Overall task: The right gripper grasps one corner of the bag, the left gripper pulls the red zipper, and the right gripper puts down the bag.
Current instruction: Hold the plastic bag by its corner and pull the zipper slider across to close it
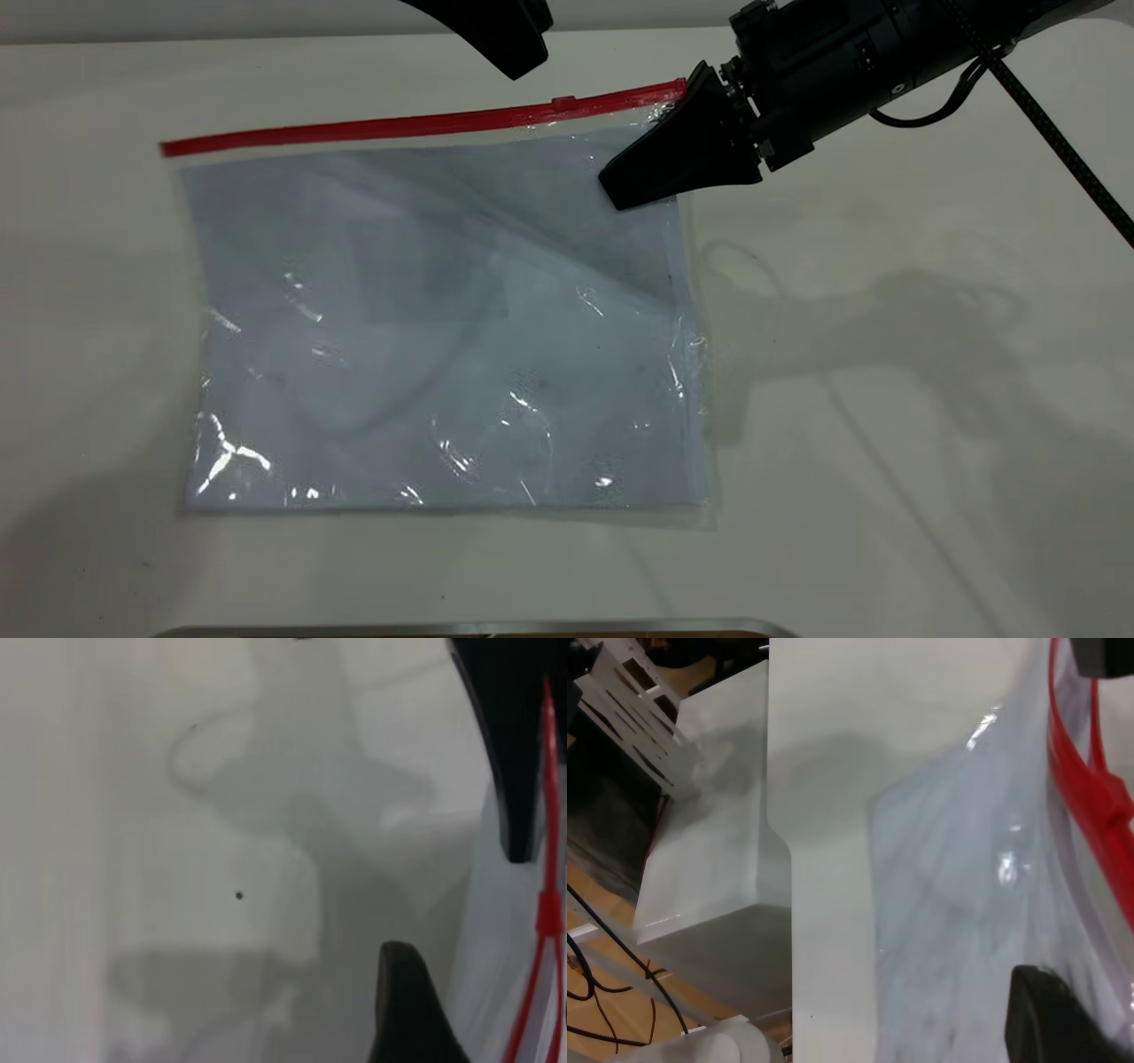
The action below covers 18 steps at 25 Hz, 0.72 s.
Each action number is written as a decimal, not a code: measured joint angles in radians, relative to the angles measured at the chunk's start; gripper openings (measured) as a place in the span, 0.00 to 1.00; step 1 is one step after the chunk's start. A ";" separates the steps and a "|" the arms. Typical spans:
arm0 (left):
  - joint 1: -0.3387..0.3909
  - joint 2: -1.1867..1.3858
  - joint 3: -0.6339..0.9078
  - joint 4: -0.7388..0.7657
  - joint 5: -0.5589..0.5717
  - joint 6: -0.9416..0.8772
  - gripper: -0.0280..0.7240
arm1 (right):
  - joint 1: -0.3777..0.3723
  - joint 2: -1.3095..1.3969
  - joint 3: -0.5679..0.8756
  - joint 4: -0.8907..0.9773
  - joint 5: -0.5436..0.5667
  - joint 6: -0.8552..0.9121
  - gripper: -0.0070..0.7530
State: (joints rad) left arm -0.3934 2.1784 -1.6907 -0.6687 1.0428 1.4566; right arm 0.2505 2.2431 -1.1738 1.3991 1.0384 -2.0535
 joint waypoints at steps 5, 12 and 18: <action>-0.029 0.000 0.000 0.000 0.021 0.014 0.68 | 0.000 0.000 0.000 0.028 -0.025 0.000 0.05; -0.039 0.008 0.000 0.000 0.021 0.017 0.68 | 0.000 0.000 0.000 0.032 -0.029 0.000 0.05; -0.039 0.059 0.000 0.000 0.020 0.019 0.68 | 0.000 0.000 0.000 0.034 -0.029 0.000 0.05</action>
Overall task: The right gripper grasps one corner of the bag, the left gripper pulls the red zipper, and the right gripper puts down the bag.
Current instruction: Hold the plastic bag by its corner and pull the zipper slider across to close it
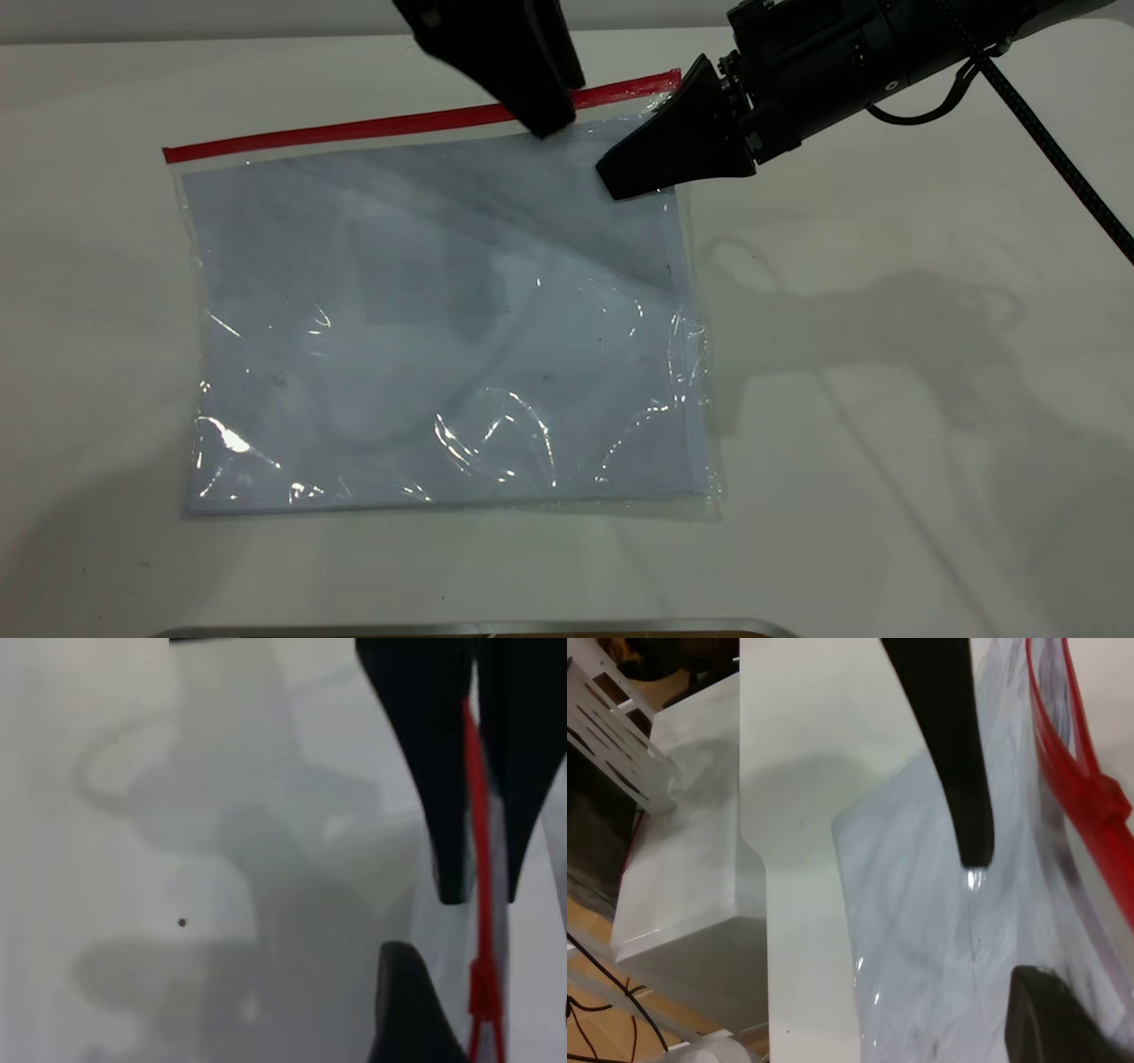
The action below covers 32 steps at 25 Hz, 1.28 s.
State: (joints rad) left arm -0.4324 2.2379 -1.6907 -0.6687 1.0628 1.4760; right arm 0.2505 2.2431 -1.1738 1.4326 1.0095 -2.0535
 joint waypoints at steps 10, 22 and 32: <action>0.000 0.002 -0.001 -0.048 0.000 0.061 0.63 | 0.000 0.000 0.000 0.003 0.000 0.000 0.05; 0.000 0.002 -0.001 -0.048 -0.001 0.067 0.23 | 0.000 0.000 0.000 0.003 0.001 0.000 0.05; -0.002 0.002 -0.001 -0.028 -0.002 0.067 0.10 | 0.000 0.000 0.001 0.004 0.000 0.004 0.05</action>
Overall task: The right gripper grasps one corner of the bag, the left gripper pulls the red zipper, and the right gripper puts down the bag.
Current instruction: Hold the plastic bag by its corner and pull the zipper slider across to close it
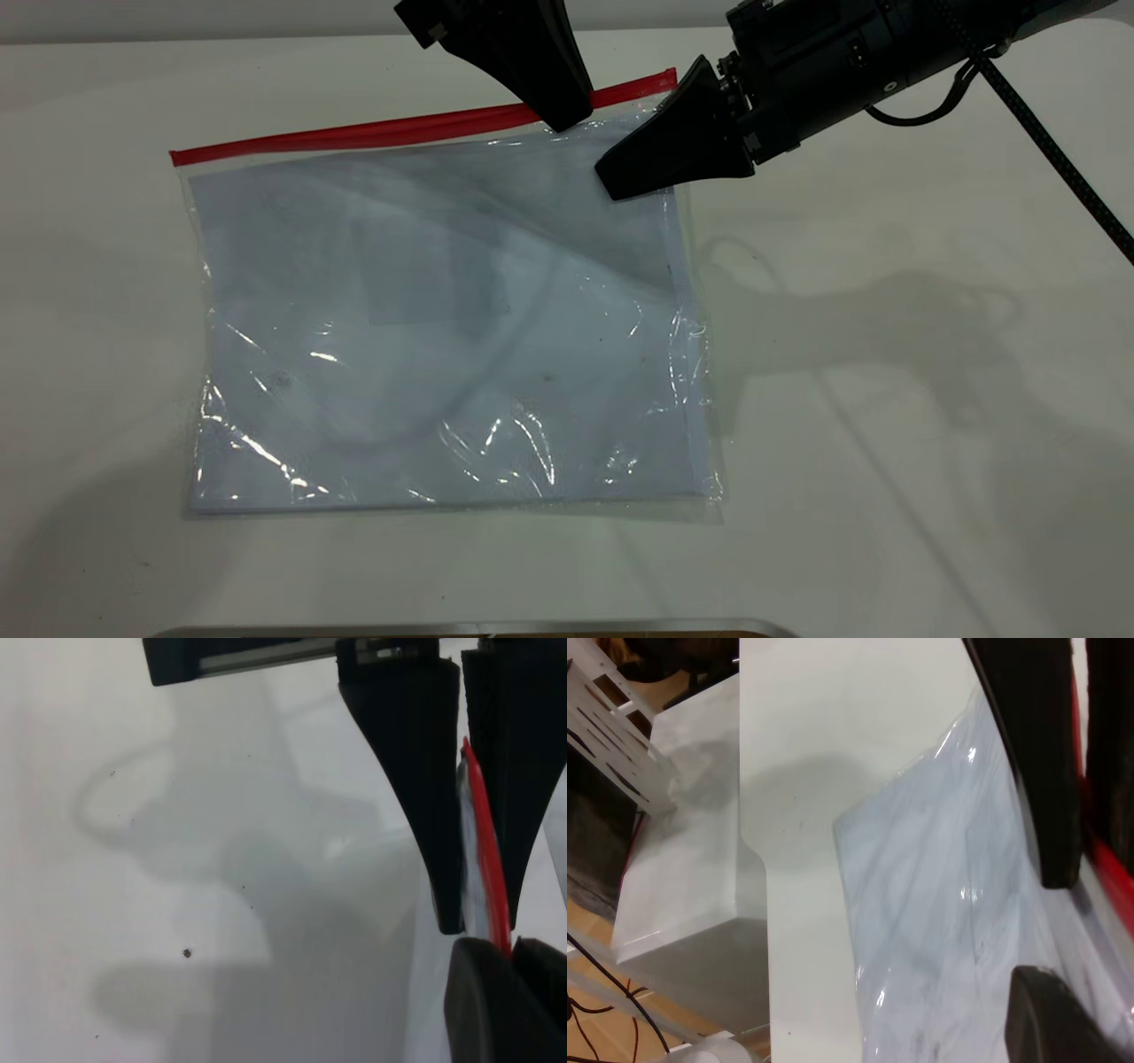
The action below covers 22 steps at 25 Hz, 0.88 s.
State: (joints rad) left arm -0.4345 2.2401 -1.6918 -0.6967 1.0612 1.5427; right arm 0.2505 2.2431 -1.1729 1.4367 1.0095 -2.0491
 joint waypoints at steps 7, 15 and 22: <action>0.000 0.000 0.000 0.012 -0.015 0.000 0.10 | -0.029 0.000 0.000 0.015 0.007 0.016 0.05; -0.006 0.000 -0.009 0.022 -0.086 -0.002 0.10 | -0.127 0.000 0.001 0.014 0.055 0.037 0.05; 0.003 0.000 -0.009 0.079 -0.129 -0.045 0.10 | -0.220 0.000 0.002 0.011 0.067 0.041 0.05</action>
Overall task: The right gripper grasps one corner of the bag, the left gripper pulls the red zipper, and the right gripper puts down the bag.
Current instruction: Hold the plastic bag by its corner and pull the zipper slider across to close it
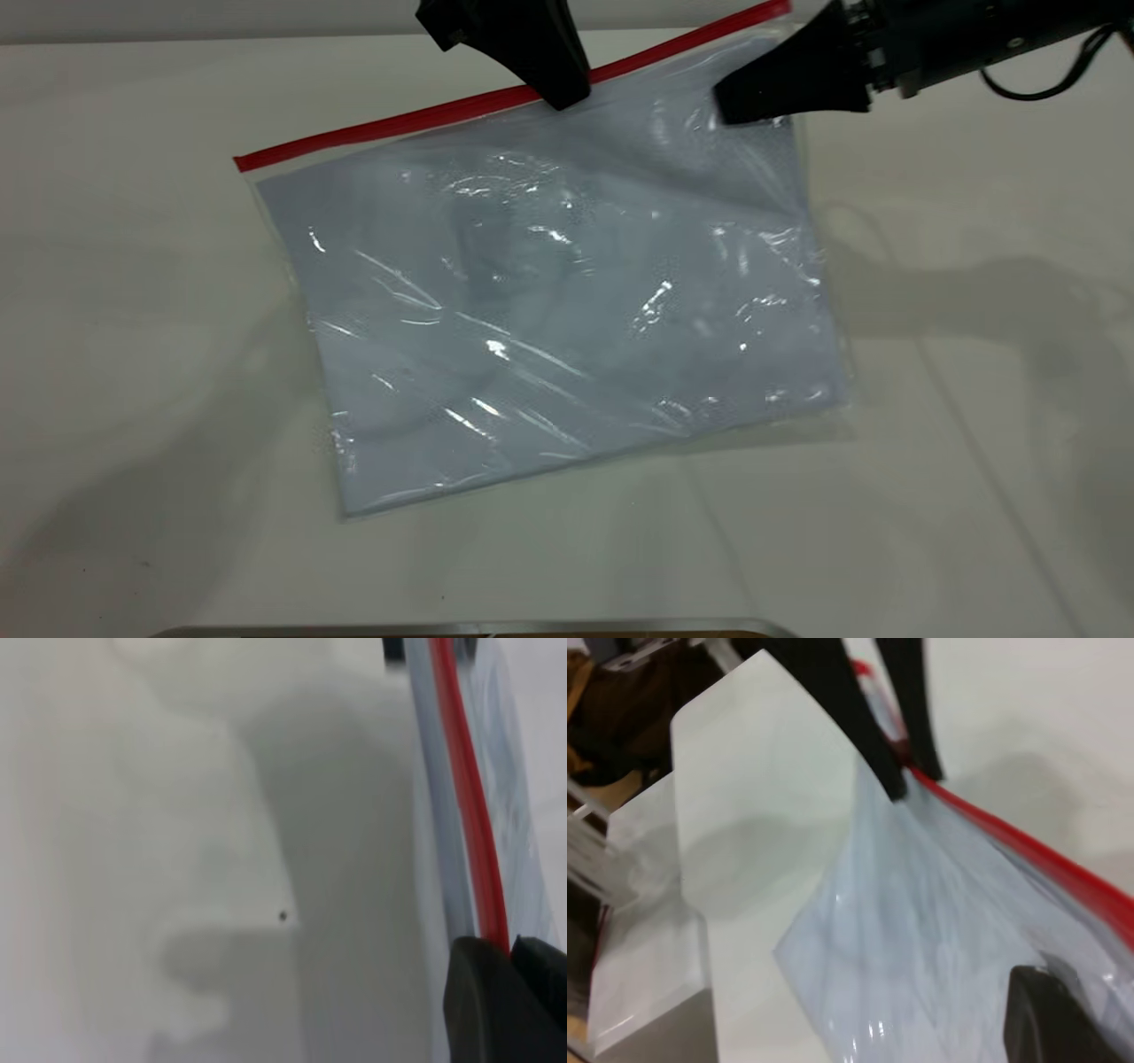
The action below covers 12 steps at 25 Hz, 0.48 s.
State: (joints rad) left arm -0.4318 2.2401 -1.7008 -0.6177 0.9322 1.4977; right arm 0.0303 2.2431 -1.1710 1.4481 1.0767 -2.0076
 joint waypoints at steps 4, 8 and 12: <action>0.021 0.000 0.000 0.047 0.003 -0.083 0.10 | -0.049 0.000 0.000 0.026 -0.016 0.003 0.05; 0.036 0.000 0.000 0.082 0.004 -0.154 0.10 | -0.088 0.000 0.000 0.041 -0.020 0.003 0.05; 0.045 0.000 0.000 0.128 0.004 -0.213 0.10 | -0.101 0.000 0.000 0.062 -0.051 0.003 0.05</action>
State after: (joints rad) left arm -0.3867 2.2401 -1.7008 -0.4895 0.9358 1.2845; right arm -0.0706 2.2431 -1.1710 1.5105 1.0254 -2.0047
